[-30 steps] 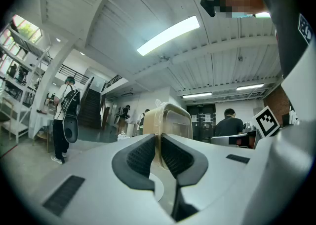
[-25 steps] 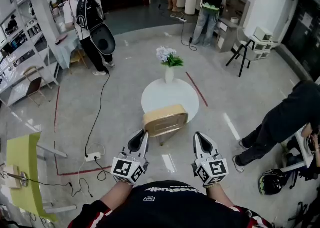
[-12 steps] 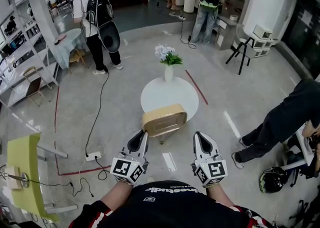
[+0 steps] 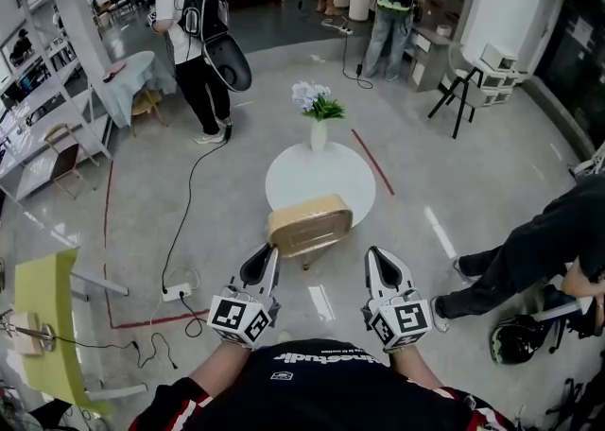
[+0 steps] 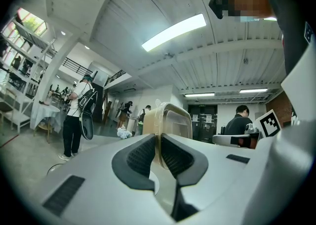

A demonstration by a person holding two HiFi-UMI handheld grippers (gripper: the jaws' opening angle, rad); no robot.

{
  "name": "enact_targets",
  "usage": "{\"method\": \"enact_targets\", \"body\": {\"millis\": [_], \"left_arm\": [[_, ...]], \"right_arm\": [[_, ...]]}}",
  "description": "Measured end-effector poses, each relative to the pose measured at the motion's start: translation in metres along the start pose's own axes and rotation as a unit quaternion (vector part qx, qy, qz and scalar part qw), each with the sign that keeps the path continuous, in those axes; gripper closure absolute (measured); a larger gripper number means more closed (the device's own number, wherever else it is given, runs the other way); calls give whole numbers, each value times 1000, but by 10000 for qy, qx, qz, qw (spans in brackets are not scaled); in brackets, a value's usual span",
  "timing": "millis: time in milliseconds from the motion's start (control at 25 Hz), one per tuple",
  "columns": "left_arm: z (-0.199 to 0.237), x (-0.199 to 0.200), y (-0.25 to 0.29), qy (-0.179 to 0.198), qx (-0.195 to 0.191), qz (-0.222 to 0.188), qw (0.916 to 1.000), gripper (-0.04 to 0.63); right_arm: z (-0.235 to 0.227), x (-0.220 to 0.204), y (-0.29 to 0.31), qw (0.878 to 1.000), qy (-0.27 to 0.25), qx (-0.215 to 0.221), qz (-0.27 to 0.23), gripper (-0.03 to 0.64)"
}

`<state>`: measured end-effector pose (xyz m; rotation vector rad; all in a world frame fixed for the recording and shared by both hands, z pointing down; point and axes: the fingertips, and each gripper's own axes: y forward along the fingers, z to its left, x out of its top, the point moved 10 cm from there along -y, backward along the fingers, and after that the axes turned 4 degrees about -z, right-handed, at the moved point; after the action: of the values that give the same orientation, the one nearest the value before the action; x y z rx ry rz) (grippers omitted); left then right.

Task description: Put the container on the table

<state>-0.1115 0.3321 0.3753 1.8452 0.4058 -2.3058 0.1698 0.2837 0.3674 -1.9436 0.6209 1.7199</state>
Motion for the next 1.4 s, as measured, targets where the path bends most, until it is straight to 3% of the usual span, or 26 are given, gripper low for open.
{"method": "enact_targets", "body": {"millis": [560,1400], "left_arm": [[-36,-7,22,86,-28,77,9999,546],[-72,-17,10,265,280,155,9991,546]], "right_arm": [[-38,2,-17,9999,83,62,14,618],[-60,-9,-48,9992,198,353,27,618]]}}
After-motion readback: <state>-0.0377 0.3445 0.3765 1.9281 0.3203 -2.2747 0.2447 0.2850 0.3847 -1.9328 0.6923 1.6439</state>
